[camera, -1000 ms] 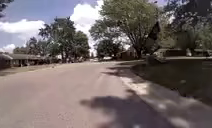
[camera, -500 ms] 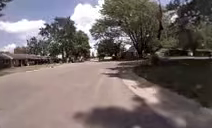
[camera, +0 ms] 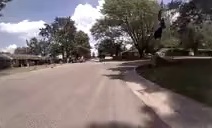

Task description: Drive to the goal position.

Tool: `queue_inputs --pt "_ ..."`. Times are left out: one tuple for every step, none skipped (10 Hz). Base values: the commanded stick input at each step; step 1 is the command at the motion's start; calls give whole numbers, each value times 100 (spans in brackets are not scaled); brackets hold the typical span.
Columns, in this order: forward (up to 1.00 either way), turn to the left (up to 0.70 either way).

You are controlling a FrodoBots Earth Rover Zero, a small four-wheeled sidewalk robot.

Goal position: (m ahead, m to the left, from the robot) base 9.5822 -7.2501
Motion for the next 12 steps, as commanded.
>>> queue_inputs --pt "70 0" --pt "70 0" --pt "70 0" --pt "70 0" --pt "70 0" --pt "70 0" --pt "70 0" --pt "70 0" --pt "70 0" --pt "70 0" --pt "70 0" --pt "70 0"
